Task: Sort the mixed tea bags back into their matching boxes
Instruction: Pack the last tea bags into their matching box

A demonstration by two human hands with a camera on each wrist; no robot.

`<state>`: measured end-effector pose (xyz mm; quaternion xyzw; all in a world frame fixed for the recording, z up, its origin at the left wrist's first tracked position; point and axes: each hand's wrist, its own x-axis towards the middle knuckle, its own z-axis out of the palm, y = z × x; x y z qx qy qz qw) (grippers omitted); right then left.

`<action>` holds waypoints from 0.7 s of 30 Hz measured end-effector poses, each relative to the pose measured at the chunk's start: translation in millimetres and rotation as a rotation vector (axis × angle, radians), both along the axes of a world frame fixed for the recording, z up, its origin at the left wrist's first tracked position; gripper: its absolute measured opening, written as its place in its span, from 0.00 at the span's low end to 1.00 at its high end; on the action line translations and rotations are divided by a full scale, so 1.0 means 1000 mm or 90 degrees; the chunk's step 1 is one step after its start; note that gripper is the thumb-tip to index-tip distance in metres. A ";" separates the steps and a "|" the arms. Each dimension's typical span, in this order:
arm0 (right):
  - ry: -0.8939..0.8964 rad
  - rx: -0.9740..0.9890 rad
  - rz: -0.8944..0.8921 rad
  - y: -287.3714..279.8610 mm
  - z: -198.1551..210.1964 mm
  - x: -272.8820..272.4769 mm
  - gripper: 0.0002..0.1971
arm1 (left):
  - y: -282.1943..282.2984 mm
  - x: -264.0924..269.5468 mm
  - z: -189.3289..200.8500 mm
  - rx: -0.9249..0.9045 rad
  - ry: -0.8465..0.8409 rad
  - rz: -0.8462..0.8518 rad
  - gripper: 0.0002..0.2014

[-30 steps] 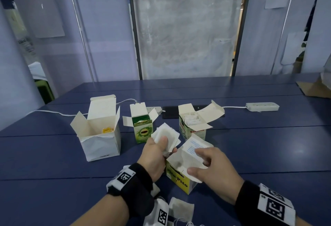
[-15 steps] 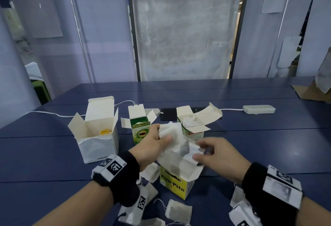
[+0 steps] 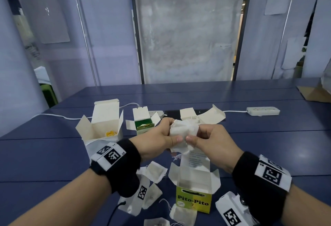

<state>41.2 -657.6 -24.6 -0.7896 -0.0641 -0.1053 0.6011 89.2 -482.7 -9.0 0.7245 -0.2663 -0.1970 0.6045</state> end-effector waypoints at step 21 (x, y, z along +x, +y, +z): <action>-0.042 -0.058 -0.027 -0.010 0.003 -0.015 0.07 | -0.004 -0.036 -0.006 -0.076 0.065 0.034 0.23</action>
